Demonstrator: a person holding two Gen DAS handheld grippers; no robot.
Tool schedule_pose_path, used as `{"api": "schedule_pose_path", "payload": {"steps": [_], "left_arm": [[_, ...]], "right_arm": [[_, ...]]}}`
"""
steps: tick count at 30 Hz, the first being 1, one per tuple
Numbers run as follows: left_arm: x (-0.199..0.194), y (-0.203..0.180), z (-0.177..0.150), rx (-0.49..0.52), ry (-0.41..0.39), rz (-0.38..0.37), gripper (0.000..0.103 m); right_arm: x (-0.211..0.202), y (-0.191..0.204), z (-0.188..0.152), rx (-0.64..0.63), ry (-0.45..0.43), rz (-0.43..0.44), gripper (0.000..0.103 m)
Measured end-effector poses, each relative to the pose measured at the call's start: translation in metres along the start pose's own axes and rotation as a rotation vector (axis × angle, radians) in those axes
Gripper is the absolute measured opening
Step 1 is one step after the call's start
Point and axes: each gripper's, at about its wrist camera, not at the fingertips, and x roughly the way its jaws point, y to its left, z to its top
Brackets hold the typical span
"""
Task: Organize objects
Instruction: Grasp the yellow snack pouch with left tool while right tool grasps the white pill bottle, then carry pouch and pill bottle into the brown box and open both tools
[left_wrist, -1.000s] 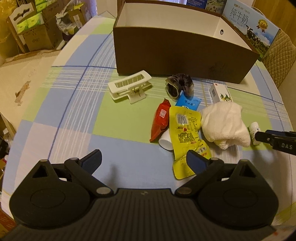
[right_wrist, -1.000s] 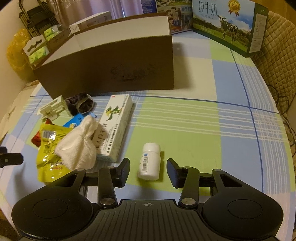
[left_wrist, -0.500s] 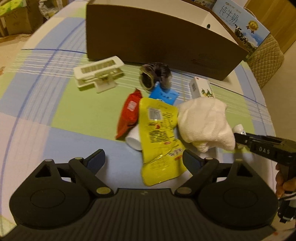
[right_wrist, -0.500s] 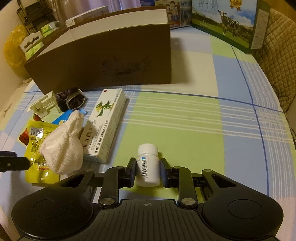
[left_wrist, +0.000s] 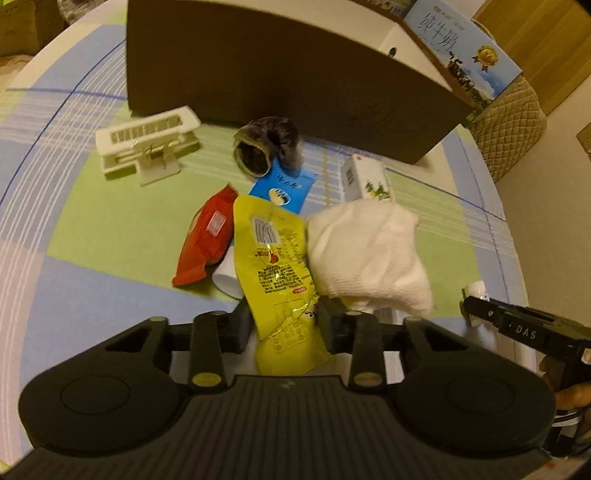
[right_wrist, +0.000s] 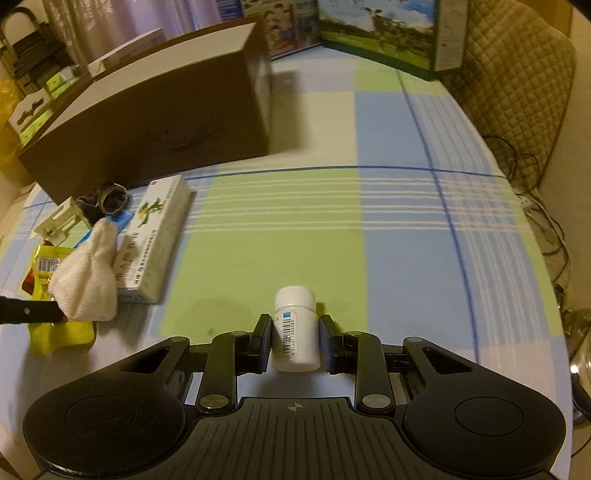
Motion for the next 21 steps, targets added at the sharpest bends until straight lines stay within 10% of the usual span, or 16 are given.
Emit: {"api": "schedule_pose_path", "payload": {"steps": [21], "left_arm": [[0.026,-0.034,0.018,0.153,-0.002,0.107,0.019]], "right_arm": [[-0.004,-0.008,-0.004,0.006,-0.01,-0.01,0.024]]}}
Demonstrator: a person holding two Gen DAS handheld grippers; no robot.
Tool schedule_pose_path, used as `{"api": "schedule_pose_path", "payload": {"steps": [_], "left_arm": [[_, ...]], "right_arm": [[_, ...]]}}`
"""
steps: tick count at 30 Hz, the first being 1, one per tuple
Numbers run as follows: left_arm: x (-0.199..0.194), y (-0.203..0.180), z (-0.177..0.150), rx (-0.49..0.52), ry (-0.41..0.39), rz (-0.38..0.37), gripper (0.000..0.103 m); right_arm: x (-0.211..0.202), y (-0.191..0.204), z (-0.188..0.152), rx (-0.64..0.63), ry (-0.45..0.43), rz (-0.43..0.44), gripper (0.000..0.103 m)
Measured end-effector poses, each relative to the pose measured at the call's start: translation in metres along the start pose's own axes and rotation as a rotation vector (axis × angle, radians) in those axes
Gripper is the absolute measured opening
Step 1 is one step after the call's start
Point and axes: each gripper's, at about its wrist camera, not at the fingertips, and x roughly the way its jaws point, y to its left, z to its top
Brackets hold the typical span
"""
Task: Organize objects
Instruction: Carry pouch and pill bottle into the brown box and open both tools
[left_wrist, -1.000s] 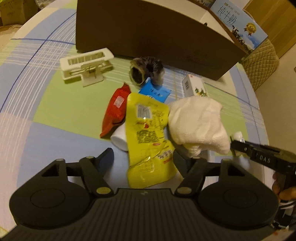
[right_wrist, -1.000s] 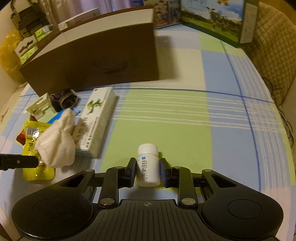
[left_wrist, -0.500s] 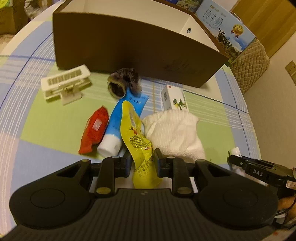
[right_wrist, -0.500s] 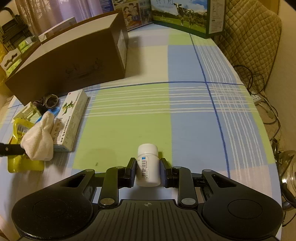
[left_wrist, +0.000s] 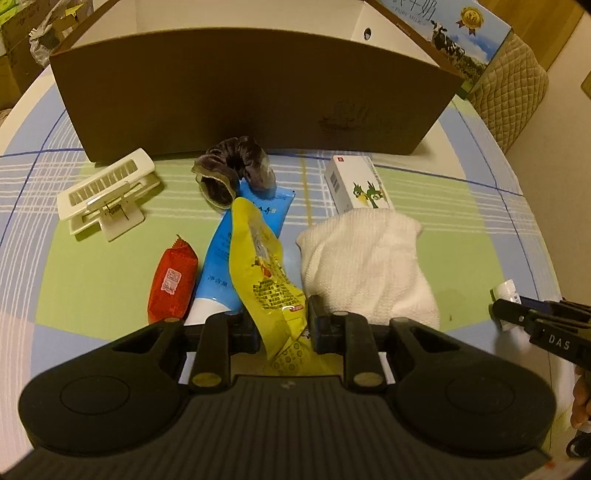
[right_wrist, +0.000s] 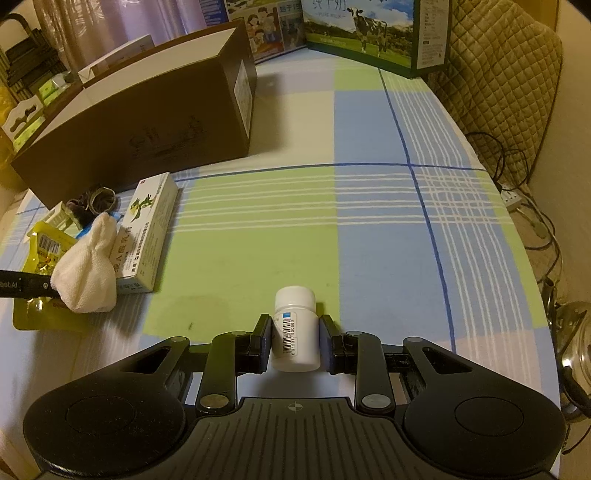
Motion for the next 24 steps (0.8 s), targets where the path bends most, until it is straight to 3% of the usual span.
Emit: {"api": "schedule_pose_path", "payload": {"steps": [5,14,24], "left_arm": [[-0.017,0.004,0.002,0.034,-0.04,-0.009,0.019],[-0.06,0.028,0.005,-0.004,-0.105,-0.015,0.019],[-0.101,0.057,0.041,-0.036,-0.23,0.039,0.019]], "right_arm": [[-0.001,0.0,0.0,-0.001,0.009,0.003,0.024],[-0.016,0.005,0.008,0.013,-0.006,0.062,0.024],[-0.036,0.039,0.065,-0.068,-0.115,0.168,0.024]]}}
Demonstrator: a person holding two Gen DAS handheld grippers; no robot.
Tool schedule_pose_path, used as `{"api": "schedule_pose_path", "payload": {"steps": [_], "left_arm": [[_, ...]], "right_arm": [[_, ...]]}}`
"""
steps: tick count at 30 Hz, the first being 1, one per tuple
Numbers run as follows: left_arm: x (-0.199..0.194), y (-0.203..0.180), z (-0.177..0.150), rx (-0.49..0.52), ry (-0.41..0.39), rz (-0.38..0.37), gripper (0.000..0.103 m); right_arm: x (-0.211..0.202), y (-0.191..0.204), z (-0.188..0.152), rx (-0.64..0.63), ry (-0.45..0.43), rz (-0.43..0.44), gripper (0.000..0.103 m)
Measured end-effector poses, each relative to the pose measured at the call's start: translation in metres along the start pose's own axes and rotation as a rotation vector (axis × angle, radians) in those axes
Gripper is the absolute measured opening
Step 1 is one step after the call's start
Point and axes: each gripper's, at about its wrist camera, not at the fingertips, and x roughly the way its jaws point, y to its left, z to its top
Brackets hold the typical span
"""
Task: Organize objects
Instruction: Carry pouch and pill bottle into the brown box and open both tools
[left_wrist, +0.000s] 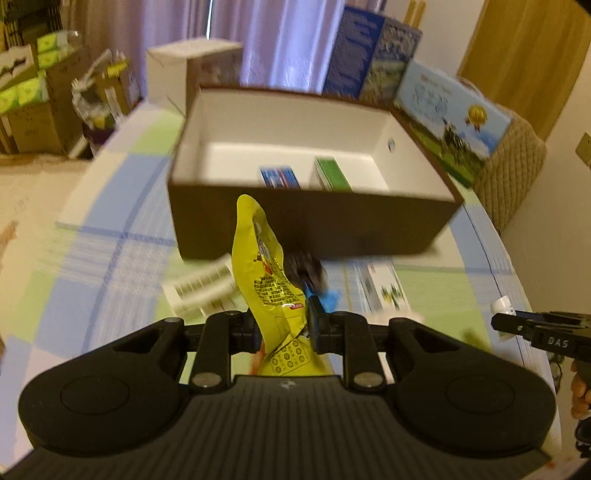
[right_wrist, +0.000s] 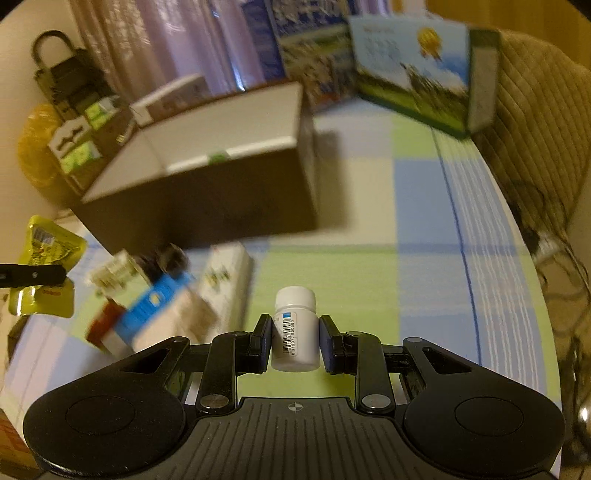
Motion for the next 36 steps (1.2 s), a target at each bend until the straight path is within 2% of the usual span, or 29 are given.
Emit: {"api": "schedule_pose_path", "payload": {"steps": [5,10,15,21,30,33,36], "left_arm": [[0.0,0.007,0.037,0.026,-0.056,0.036,0.019],[0.016,0.014,0.079,0.041,-0.095,0.075,0.019],[0.045,0.017,0.114,0.06,-0.075,0.107,0.019],[0.089,0.015,0.137,0.117,0.008,0.144,0.019],[0.148,0.011,0.139,0.184,0.148,0.178,0.02],[0.154,0.008,0.138,0.207,0.153,0.183,0.021],[0.153,0.007,0.141,0.216,0.135,0.167,0.032]], "right_arm": [[0.009,0.015,0.046,-0.033,-0.061,0.058,0.024],[0.027,0.029,0.094,-0.063,-0.11,0.073,0.024],[0.053,0.034,0.127,-0.079,-0.116,0.059,0.024],[0.082,0.033,0.145,-0.079,-0.095,0.035,0.024],[0.115,0.022,0.153,-0.058,-0.036,0.009,0.024],[0.122,0.02,0.155,-0.054,-0.021,0.004,0.024],[0.126,0.018,0.156,-0.051,-0.017,0.0,0.024]]}}
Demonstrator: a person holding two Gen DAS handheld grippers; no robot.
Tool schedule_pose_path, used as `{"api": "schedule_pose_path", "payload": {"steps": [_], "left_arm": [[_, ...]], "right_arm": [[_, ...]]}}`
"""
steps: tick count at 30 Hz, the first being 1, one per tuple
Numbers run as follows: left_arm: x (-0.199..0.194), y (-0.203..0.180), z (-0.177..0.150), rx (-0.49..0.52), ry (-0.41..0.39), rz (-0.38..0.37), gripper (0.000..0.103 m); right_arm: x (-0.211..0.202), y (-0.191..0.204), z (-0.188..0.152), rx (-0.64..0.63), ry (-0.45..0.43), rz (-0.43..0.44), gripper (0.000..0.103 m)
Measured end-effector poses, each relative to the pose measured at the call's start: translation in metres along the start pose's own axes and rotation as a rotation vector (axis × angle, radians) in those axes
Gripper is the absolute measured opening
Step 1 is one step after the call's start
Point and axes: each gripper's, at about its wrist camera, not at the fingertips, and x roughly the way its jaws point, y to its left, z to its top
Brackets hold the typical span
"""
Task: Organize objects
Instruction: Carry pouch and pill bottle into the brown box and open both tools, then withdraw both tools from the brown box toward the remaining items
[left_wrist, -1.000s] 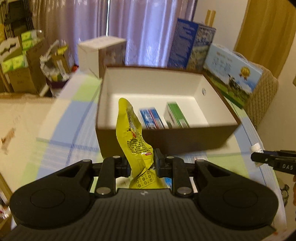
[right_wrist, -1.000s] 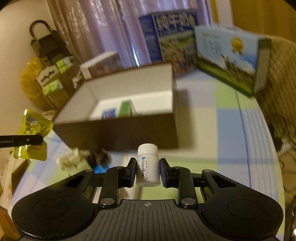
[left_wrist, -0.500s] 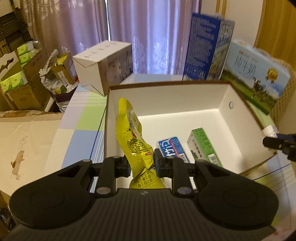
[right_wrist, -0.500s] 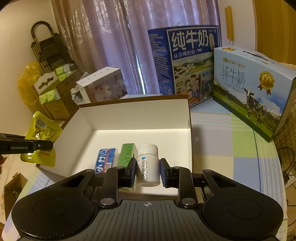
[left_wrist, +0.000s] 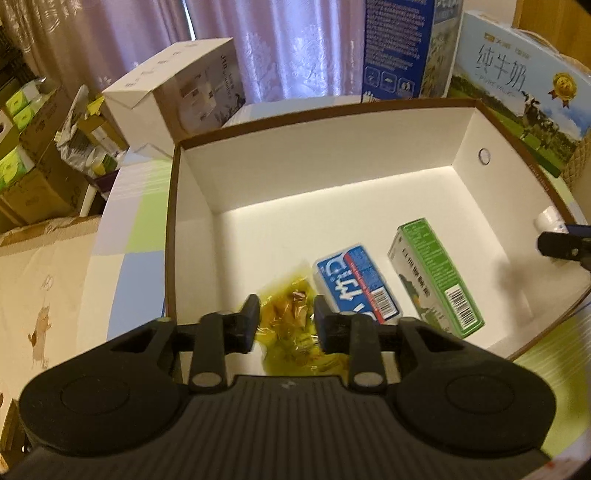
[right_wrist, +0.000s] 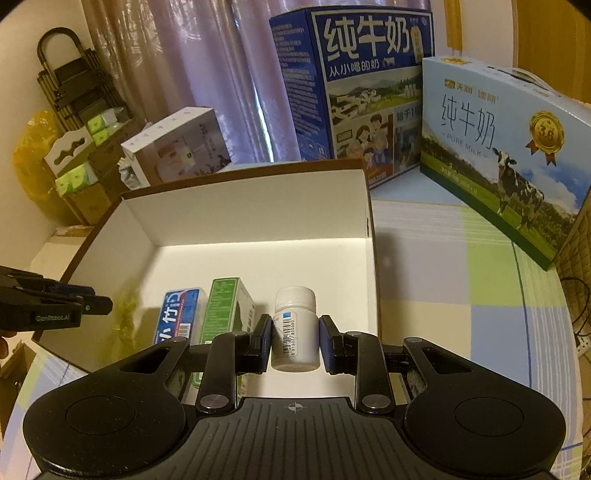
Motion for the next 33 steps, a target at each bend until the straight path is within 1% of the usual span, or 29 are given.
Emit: {"api": "schedule_pose_path", "payload": {"steps": [1,5,9,12,14,16,19,23,25,27,33], "left_arm": [[-0.002,0.0,0.001,0.0,-0.012,-0.003,0.034],[-0.008,0.003,0.006,-0.006,-0.035,-0.003,0.036],[-0.012,0.006,0.005,-0.011,-0.039,-0.001,0.045],[-0.013,0.007,0.002,-0.004,-0.039,-0.002,0.054],[-0.015,0.008,0.0,-0.006,-0.043,-0.004,0.056],[-0.018,0.01,-0.001,-0.011,-0.046,-0.008,0.063],[-0.024,0.011,-0.002,-0.011,-0.06,-0.01,0.07],[-0.035,0.011,-0.003,-0.006,-0.078,-0.007,0.074],[-0.042,0.012,-0.003,-0.007,-0.087,-0.006,0.079],[-0.049,0.012,-0.004,-0.009,-0.094,-0.001,0.081],[-0.071,0.018,-0.013,-0.036,-0.116,-0.009,0.084]], "right_arm": [[0.001,-0.001,0.001,0.004,0.002,0.002,0.024],[0.007,-0.003,0.003,0.033,0.018,0.017,0.024],[0.011,-0.004,0.005,0.062,0.024,0.031,0.024],[0.013,-0.003,0.008,0.061,0.034,0.016,0.025],[0.012,-0.003,0.01,0.069,0.031,0.017,0.025],[0.007,-0.003,0.012,0.07,0.023,0.022,0.025],[-0.002,-0.003,0.012,0.068,0.009,0.017,0.025],[-0.013,-0.003,0.011,0.074,-0.001,0.02,0.026],[-0.02,-0.004,0.008,0.078,-0.007,0.021,0.026],[-0.027,-0.004,0.008,0.083,-0.016,0.023,0.026],[-0.053,-0.008,0.001,0.115,-0.046,0.041,0.026]]}}
